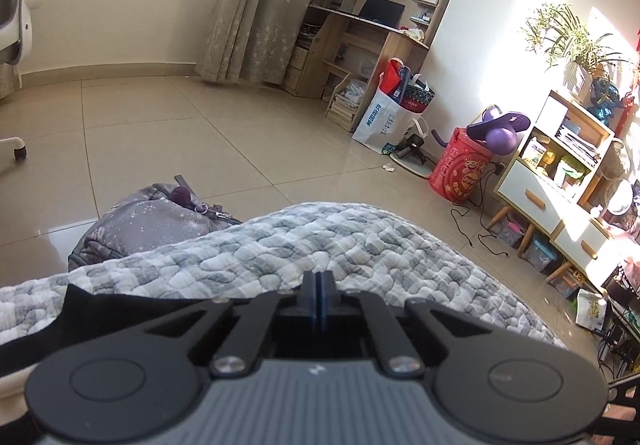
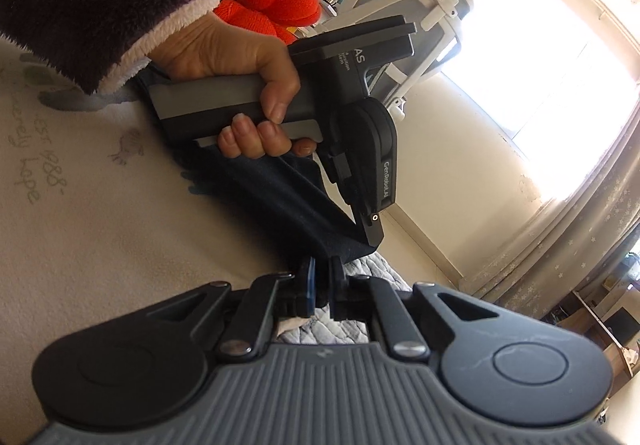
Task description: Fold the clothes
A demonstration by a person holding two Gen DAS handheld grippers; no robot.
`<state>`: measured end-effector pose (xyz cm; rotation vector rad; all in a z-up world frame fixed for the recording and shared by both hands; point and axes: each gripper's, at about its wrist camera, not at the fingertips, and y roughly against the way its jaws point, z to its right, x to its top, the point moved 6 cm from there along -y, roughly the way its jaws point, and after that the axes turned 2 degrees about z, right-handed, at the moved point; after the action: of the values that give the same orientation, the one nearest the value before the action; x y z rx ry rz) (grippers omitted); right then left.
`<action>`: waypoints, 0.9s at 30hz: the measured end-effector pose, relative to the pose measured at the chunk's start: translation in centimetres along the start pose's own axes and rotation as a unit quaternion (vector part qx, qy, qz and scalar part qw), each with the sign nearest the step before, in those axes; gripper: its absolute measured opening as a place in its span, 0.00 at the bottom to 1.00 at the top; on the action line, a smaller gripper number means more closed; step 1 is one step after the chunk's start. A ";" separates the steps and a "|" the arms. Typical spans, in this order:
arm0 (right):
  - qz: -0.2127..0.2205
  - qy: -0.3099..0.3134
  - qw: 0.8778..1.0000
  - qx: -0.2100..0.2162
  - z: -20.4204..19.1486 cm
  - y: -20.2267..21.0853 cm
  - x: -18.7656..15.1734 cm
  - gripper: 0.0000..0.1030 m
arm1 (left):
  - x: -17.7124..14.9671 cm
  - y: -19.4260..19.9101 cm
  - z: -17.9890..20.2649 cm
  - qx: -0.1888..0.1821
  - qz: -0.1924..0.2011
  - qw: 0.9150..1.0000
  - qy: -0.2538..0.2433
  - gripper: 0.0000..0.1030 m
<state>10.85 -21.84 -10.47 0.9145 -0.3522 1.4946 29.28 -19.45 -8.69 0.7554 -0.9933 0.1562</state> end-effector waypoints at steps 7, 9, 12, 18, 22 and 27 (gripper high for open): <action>-0.031 0.002 0.999 0.006 0.0 -0.8 -0.8 0.05 | -0.8 -1.2 -0.3 0.023 -0.005 1.000 0.005 0.03; -0.040 0.002 0.999 0.015 -0.1 -1.1 -0.9 0.05 | -1.1 -1.4 -0.3 0.027 -0.006 1.000 0.003 0.03; -0.045 0.005 0.999 0.021 -0.1 -1.4 -0.6 0.06 | -1.1 -1.1 -0.1 0.033 -0.003 0.999 0.001 0.06; -0.051 -0.028 0.998 0.035 0.5 -0.1 -0.6 0.15 | -0.9 0.9 0.7 0.045 0.014 0.999 -0.009 0.41; -0.047 -0.050 0.997 0.040 1.5 0.8 -0.2 0.33 | -1.2 3.3 0.9 0.050 0.019 0.998 -0.014 0.42; -0.049 -0.065 0.996 0.039 2.1 1.1 1.1 0.35 | -2.2 6.7 0.4 0.058 0.025 0.998 -0.006 0.49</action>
<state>10.56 -22.72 -8.04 1.0796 -0.3403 1.3699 24.78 -14.33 -6.97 0.8381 -1.0208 0.2554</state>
